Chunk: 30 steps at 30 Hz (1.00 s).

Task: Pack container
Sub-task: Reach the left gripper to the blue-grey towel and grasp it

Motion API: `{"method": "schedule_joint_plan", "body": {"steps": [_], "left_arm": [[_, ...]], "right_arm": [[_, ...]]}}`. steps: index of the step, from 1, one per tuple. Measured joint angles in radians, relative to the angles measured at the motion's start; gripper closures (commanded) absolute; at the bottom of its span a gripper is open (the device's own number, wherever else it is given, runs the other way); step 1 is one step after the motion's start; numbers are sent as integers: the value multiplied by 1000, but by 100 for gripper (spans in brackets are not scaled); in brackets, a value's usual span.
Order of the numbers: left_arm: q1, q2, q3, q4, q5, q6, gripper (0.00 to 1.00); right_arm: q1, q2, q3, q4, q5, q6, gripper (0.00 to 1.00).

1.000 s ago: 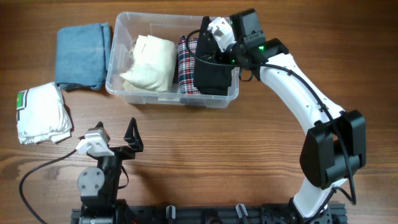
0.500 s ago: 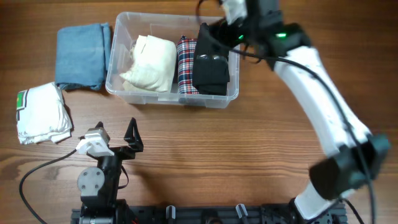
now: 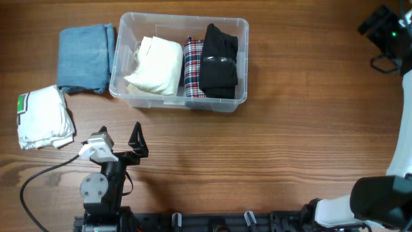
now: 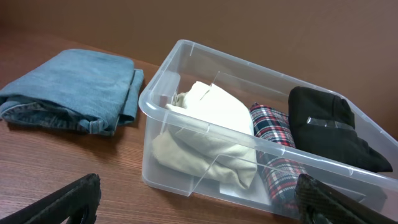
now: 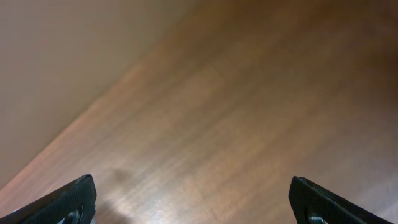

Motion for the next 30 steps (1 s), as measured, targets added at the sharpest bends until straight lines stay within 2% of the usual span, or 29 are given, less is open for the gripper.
{"method": "schedule_joint_plan", "body": {"steps": [4,8,11,15,17,19,22,26,30], "left_arm": [[0,0,0,2,1,0,0],[0,2,10,-13,1,-22,0],[0,66,114,-89,0,-35,0],[7,323,439,-276,-1,-46,0],[31,516,676,-439,-3,-47,0],[69,764,1005,-678,0,-48,0],[81,1013,1361,-855,43,-18,0],[97,1196,1611,-862,102,20,0],[223,1298,1652,-799,150,35,0]], "right_arm": [[-12,23,-26,-87,-3,108,0],[-12,23,-29,-89,-4,137,0],[-12,23,-29,-87,13,137,0],[-12,24,-29,-85,55,138,0],[-12,24,-30,-82,62,141,0],[-12,24,-31,-84,70,141,0],[-12,24,-31,-84,74,141,0],[-12,25,-31,-82,74,141,0],[-12,25,-31,-82,75,141,0]]}}
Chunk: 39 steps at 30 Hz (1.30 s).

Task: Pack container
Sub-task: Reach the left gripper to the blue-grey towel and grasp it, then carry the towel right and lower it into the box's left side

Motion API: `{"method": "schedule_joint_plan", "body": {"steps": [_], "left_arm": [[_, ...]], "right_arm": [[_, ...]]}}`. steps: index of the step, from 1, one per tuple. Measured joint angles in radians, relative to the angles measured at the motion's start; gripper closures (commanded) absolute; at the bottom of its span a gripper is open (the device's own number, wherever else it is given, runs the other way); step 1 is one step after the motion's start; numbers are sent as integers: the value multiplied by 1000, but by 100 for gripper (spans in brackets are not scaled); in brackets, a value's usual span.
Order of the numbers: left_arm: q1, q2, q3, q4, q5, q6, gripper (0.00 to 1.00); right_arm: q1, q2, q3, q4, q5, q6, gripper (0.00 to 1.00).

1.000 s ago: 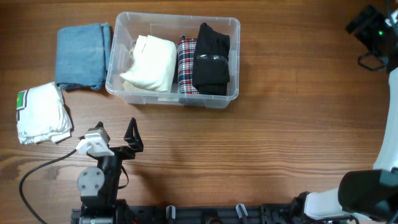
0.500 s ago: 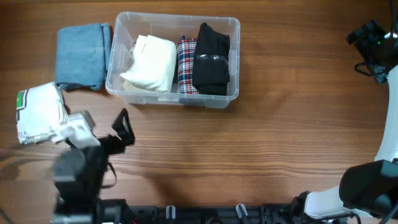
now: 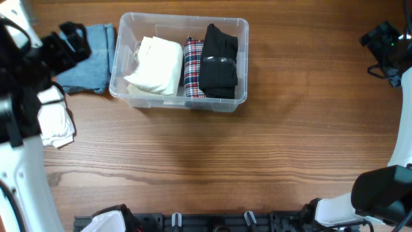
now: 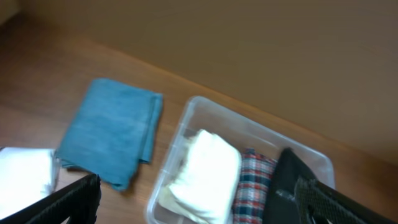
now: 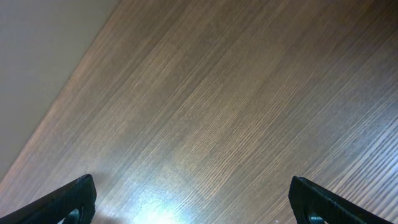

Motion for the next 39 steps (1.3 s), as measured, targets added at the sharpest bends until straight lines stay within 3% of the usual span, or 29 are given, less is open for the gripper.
{"method": "schedule_joint_plan", "body": {"steps": [4,12,21,33,34,35,37,38,39], "left_arm": [[205,198,2,41,191,69,0],[426,584,2,198,485,149,0],[465,887,3,438,536,181,0],[354,1036,3,570,538,285,0],[345,1036,3,571,534,285,4],[341,1036,3,572,528,285,17],[336,1036,3,573,509,290,60],[334,1037,3,573,502,292,89],[333,1038,3,573,497,293,96]], "right_arm": [[0,0,0,0,0,0,0],[0,0,0,-1,0,0,0],[0,0,0,0,0,0,0],[0,0,0,0,0,0,0],[0,0,0,0,0,0,0],[0,0,0,0,0,0,0],[0,0,0,0,0,0,0],[0,0,0,0,0,0,0],[0,0,0,0,0,0,0]]}}
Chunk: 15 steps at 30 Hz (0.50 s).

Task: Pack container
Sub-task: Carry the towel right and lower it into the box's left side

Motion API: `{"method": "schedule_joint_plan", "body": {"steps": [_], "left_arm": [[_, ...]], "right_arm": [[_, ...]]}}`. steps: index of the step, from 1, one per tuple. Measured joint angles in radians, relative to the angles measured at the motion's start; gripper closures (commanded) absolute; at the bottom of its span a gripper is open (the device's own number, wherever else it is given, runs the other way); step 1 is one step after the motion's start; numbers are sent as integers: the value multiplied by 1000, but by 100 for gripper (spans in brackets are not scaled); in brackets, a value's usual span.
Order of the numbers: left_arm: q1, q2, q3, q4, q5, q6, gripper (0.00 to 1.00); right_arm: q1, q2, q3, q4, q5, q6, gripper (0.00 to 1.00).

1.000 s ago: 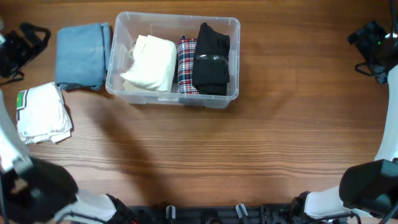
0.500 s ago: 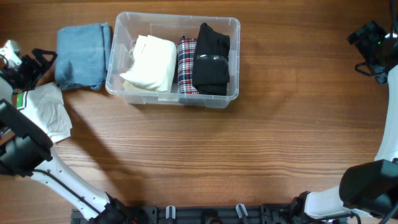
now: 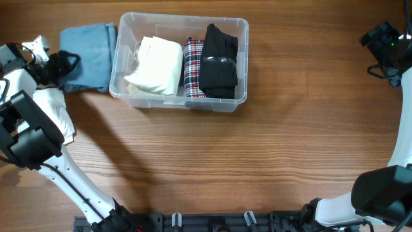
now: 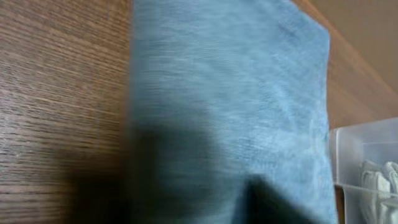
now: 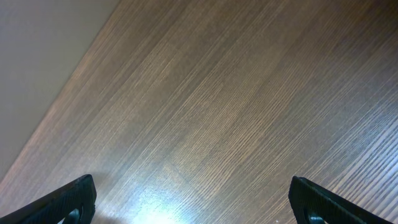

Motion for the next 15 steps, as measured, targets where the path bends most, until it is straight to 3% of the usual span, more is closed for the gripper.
{"method": "schedule_joint_plan", "body": {"steps": [4,10,15], "left_arm": [[-6,1,1,4,11,-31,96],[8,-14,-2,18,81,-228,96],[13,-251,-11,-22,80,-330,96]], "right_arm": [[0,0,0,0,0,0,0],[0,0,0,0,0,0,0],[0,0,0,0,0,0,0]]}}
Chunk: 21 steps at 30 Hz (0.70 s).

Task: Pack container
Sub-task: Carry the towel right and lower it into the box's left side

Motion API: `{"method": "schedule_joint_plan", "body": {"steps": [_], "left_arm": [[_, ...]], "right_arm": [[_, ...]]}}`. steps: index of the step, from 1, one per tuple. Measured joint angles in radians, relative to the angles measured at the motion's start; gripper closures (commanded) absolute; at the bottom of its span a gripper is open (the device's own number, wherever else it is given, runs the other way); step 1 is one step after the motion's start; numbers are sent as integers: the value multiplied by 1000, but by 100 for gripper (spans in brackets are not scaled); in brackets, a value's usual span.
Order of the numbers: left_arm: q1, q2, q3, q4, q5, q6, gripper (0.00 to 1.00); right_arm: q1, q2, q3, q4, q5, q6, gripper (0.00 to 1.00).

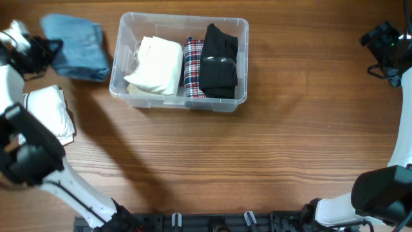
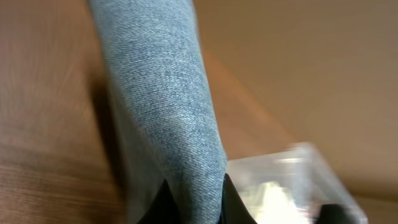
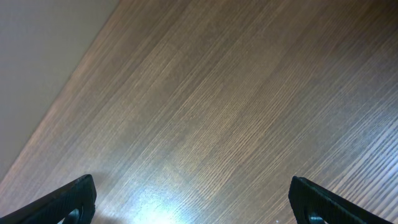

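My left gripper at the far left is shut on the folded blue jeans, which look raised off the table and blurred. The left wrist view shows denim pinched between the dark jaws of the left gripper. Just right of the jeans stands the clear plastic container, holding a cream garment, a plaid roll and a black garment. My right gripper is at the far right; its wrist view shows the right gripper open over bare wood.
A folded white shirt lies on the left side of the table, in front of the jeans. The wooden table spreads to the right and in front of the container. The arm bases stand along the front edge.
The jeans lay flat beside the container with my left gripper at their left edge. Now the gripper is shut on them and they sit higher and further left. The right arm has not moved.
My left gripper first stood open near the front edge, facing the container. Then it was high over the left side of the table, then down at the jeans' left edge. Now it holds the jeans up. The right gripper stayed open at the far right.
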Motion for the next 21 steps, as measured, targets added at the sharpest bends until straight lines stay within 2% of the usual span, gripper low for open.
{"method": "schedule_joint_plan", "body": {"steps": [1,2,5,9,12,14,17,21], "left_arm": [[0,-19,0,0,0,-7,96],[9,-185,0,-2,7,-21,96],[7,-408,1,-24,33,-32,96],[-73,-579,7,-66,109,-39,96],[-212,-591,8,-155,142,-31,96],[-319,-563,8,-216,149,20,96],[-410,-511,8,-247,138,72,96],[-462,-418,8,-285,91,113,96]], "right_arm": [[0,0,0,0,0,0,0],[0,0,0,0,0,0,0],[0,0,0,0,0,0,0],[0,0,0,0,0,0,0],[0,0,0,1,0,0,0],[0,0,0,0,0,0,0],[0,0,0,0,0,0,0],[0,0,0,0,0,0,0]]}}
